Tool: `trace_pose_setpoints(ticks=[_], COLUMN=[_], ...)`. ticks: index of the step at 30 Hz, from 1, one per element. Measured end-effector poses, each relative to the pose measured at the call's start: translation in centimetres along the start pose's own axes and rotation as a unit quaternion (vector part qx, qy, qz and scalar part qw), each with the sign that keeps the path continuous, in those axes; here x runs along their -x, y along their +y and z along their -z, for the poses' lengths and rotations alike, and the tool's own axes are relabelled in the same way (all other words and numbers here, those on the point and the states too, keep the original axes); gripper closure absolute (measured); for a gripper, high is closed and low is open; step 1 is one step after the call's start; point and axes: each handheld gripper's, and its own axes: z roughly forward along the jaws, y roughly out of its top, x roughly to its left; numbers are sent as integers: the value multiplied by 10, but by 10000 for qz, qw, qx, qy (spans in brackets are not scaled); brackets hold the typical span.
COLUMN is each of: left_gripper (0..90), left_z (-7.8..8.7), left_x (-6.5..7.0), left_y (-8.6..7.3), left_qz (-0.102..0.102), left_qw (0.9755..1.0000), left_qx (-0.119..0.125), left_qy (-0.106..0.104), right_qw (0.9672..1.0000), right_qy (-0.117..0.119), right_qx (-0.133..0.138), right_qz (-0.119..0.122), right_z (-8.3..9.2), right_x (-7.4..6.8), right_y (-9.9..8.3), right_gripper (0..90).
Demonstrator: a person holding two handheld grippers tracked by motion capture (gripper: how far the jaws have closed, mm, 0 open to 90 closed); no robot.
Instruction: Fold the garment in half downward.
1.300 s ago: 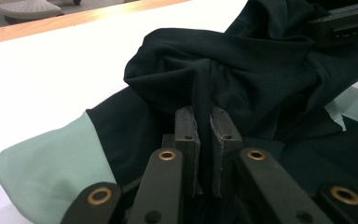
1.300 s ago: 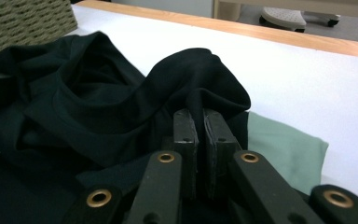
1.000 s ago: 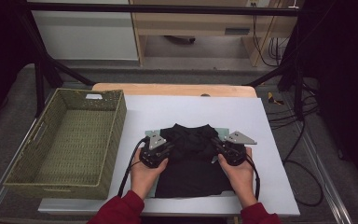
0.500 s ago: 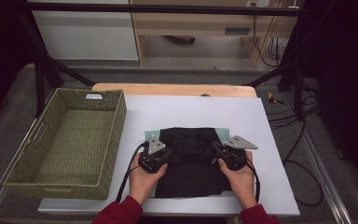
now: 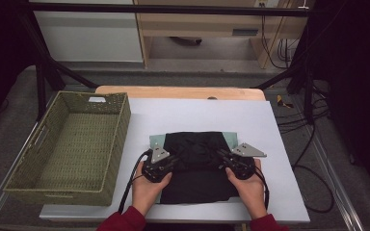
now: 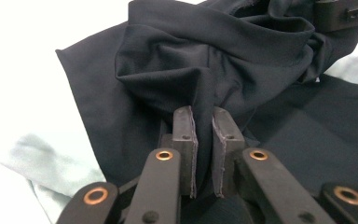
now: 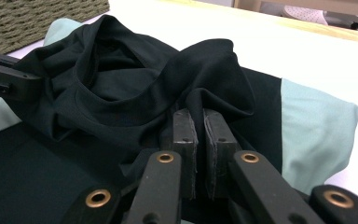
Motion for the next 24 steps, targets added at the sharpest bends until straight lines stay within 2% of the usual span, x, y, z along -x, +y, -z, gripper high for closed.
trace_pose_setpoints(ticks=[13,24], left_gripper=[804,801], left_z=[2,7], left_x=[8,7], left_y=[-12,-18], left_qz=[19,110], left_qw=[10000,9999], left_qx=[-28,-60], left_qy=[-75,-94], right_qw=[10000,9998], right_qy=[54,100], right_qx=[-76,-152], right_qz=[-20,2], right_z=[6,10], right_x=[-1,-5], right_y=[-4,-8], right_gripper=[850,849])
